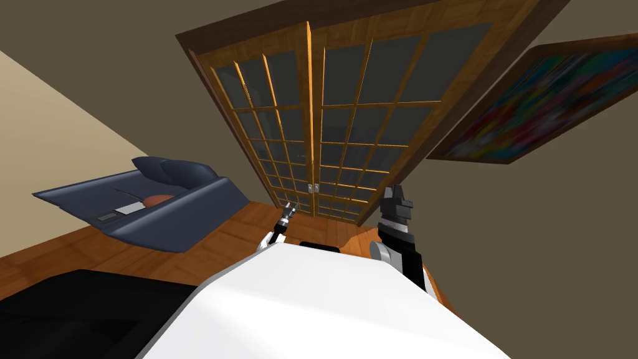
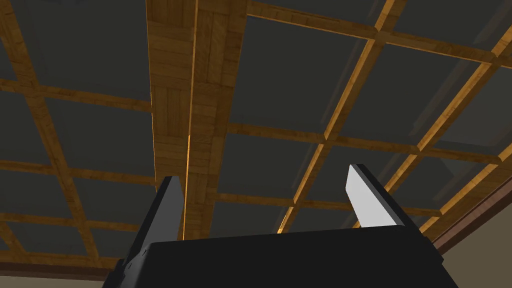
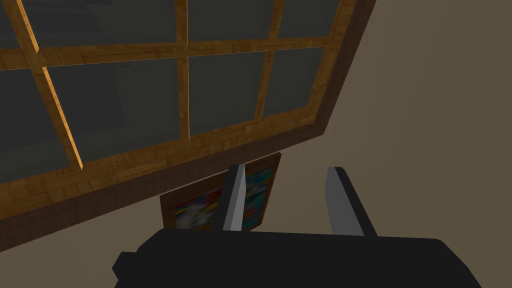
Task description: Pull the door open
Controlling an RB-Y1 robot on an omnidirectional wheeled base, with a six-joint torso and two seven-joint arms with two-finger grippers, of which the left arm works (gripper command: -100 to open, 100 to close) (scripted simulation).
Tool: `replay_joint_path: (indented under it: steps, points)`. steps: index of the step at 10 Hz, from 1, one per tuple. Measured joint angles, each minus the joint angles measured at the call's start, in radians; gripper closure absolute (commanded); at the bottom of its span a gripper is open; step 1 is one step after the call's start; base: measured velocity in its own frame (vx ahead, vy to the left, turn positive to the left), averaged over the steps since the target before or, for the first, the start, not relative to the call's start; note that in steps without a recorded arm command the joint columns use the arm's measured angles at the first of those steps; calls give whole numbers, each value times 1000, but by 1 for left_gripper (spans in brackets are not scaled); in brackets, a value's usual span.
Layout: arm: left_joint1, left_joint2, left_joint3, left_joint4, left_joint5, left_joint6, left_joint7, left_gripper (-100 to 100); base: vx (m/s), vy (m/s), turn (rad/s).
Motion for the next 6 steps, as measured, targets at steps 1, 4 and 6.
replay_joint_path:
  steps: [1, 4, 6]
  points:
    - [-11, 0, 3, 24, -2, -2, -17, -100, 141, -72, -12]
    - [-28, 2, 10, 85, -9, -7, -74, -100, 113, -44, -5]
    - [-38, 3, 14, 118, -12, -13, -102, -100, 93, -23, -5]
